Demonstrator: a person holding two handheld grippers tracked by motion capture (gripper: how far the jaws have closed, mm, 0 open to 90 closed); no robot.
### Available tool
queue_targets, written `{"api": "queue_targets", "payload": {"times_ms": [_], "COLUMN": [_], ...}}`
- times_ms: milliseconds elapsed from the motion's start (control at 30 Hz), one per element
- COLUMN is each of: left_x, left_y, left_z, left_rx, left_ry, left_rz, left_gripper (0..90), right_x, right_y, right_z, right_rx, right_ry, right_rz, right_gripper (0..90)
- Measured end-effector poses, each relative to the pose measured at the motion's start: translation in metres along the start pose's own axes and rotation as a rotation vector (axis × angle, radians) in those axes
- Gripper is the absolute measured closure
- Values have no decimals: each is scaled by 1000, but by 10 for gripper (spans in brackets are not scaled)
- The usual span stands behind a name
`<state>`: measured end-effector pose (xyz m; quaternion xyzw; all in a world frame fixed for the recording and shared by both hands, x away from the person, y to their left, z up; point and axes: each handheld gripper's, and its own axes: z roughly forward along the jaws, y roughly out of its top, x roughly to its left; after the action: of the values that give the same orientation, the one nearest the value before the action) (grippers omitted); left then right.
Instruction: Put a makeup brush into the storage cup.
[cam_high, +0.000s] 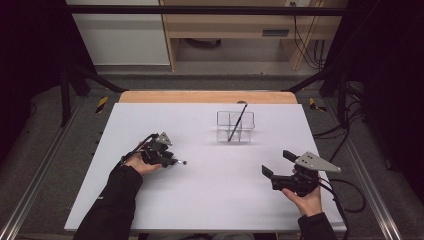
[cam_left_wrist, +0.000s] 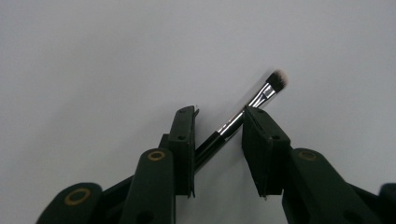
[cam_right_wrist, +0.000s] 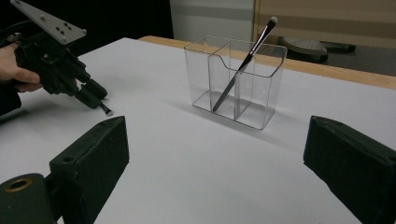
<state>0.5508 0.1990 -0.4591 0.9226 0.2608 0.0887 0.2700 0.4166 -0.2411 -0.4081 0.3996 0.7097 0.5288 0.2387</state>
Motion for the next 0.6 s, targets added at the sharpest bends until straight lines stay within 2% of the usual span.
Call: {"api": "queue_targets", "payload": {"times_ms": [600], "left_x": [-1], "left_y": [2], "left_z": [-2], "left_rx": [37], "left_ry": [-1], "left_rz": [-18], "left_gripper": [809], "right_x": [0], "right_y": [0], "right_z": [0], "right_rx": [2], "right_ry": [1], "right_rz": [1], "right_gripper": [70]}}
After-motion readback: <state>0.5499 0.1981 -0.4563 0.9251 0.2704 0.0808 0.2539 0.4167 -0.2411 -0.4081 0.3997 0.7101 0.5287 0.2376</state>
